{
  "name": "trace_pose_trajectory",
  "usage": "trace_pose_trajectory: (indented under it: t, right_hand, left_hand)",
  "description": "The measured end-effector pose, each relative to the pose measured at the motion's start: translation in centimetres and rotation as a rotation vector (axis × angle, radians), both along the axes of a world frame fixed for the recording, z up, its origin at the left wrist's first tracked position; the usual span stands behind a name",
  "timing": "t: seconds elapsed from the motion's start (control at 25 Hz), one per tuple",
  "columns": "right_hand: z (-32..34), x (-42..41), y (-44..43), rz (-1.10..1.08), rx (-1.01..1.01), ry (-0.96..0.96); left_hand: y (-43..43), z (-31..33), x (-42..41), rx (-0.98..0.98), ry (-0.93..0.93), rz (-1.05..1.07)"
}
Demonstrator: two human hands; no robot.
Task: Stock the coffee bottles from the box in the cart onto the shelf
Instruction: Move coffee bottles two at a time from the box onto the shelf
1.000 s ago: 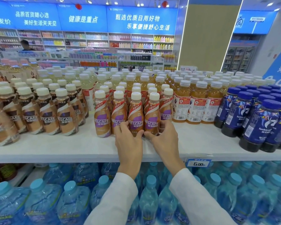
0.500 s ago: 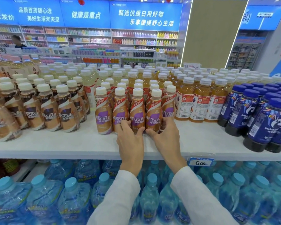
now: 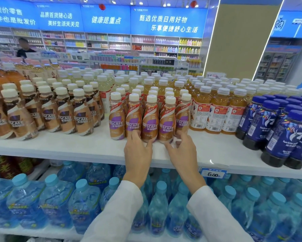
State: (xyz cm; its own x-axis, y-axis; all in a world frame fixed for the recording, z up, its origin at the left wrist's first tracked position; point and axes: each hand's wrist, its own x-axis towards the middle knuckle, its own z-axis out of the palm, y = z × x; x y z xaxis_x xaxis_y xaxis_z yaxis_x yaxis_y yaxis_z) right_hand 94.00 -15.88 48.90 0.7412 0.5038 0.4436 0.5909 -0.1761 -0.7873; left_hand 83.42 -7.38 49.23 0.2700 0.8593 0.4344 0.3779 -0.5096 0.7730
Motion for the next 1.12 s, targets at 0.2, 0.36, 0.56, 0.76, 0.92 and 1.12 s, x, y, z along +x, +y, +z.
trace_pose_trajectory:
  t: [0.2,0.36,0.56,0.76,0.92,1.12]
  right_hand:
    - [-1.0,-3.7,-3.6,0.183,0.019,0.092]
    - [-3.4,-8.6,-3.8,0.385,0.085,0.169]
    - [-8.1,-16.1,-2.2,0.56,0.041,0.282]
    - [-12.5,-24.6,0.4,0.765,-0.157,0.371]
    - [-16.2,-32.4,3.0,0.844,-0.33,0.388]
    - [-18.8,-41.9,6.7,1.029,-0.545,0.414]
  left_hand:
    - [-0.9,-2.1,-5.4,0.008,0.011,0.005]
    - [-3.0,-5.4,-13.1,-0.056,-0.071,0.142]
    - [-5.2,-11.1,-24.3,-0.219,-0.097,0.398]
    - [-7.9,-14.5,-35.3,-0.334,-0.089,0.621]
    - [-9.6,-17.8,-43.5,-0.438,-0.147,0.797]
    - [-11.0,-21.0,-52.2,-0.543,-0.216,0.98]
